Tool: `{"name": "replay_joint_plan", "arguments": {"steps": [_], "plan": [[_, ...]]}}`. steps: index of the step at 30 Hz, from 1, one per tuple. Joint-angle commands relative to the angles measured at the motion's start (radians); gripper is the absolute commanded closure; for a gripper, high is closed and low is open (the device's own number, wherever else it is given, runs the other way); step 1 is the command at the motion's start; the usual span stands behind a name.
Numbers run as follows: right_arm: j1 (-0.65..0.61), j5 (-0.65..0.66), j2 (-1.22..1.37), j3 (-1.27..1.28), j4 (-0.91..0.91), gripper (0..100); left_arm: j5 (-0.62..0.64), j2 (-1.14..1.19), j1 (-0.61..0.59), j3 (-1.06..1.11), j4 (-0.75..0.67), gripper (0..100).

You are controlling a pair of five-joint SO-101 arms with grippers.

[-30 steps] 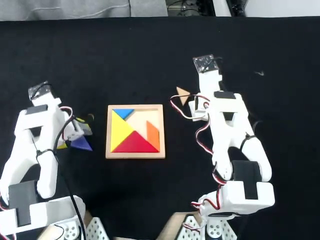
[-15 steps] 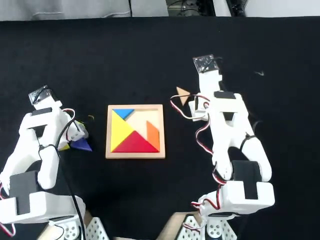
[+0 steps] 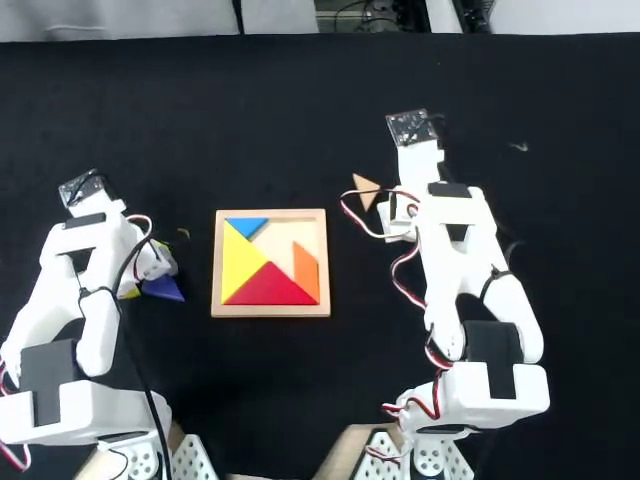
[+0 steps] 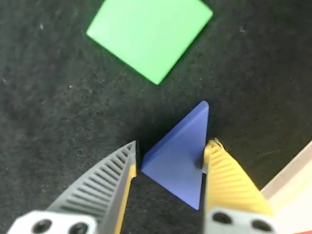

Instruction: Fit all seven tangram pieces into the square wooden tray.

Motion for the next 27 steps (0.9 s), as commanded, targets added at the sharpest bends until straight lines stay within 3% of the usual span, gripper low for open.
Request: {"name": "replay_joint_plan", "arguments": {"steps": [1,6,17,21,27], "plan": [[-0.008,0.011,-0.005,-0.05,-0.008,98.6,0.005,-0.012,0.05,-0.05,-0.003,79],[-0.006,0.011,-0.005,-0.05,-0.008,98.6,-0.011,-0.012,0.102,-0.122,0.071,79],[-0.006,0.011,-0.007,-0.05,-0.008,98.6,-0.269,-0.008,0.102,-0.265,0.107,79],[-0.006,0.011,-0.007,-0.05,-0.008,98.6,-0.206,-0.011,0.104,-0.272,0.262,78],[-0.006,0.011,-0.007,-0.05,-0.008,98.6,-0.161,0.014,0.096,-0.2,0.167,70]]}}
